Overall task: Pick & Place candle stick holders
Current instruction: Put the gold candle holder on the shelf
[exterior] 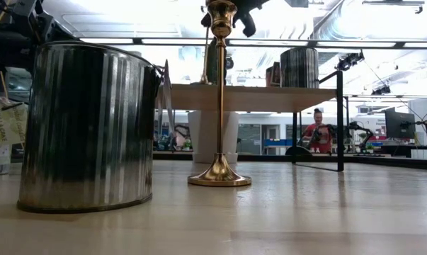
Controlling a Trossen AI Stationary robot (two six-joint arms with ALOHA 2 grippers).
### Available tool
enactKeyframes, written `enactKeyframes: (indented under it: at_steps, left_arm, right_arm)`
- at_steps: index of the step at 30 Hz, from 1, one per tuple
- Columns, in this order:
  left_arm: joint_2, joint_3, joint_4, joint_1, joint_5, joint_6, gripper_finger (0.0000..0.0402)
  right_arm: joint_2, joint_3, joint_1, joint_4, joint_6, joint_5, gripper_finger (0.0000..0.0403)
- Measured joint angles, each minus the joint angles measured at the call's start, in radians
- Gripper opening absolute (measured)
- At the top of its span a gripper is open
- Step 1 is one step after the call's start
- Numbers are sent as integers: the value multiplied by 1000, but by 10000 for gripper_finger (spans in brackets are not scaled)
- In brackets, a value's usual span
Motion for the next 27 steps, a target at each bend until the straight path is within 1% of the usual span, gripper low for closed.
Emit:
enactKeyframes:
  at_steps: [3, 8, 13, 20, 23, 27]
  left_arm:
    - [0, 0, 0, 0, 0, 0, 245]
    - [0, 0, 0, 0, 0, 0, 245]
    - [0, 0, 0, 0, 0, 0, 245]
    - [0, 0, 0, 0, 0, 0, 245]
    - [0, 0, 0, 0, 0, 0, 245]
    - [0, 0, 0, 0, 0, 0, 245]
  right_arm:
    - [31, 32, -1, -13, -2, 3, 6]
    - [97, 132, 0, -18, -53, -13, 6]
    - [171, 230, -1, -68, -71, -72, 6]
    - [260, 349, -1, -87, -130, -182, 6]
    - [298, 387, -6, -89, -134, -211, 6]
    - [326, 414, -10, -90, -153, -224, 6]
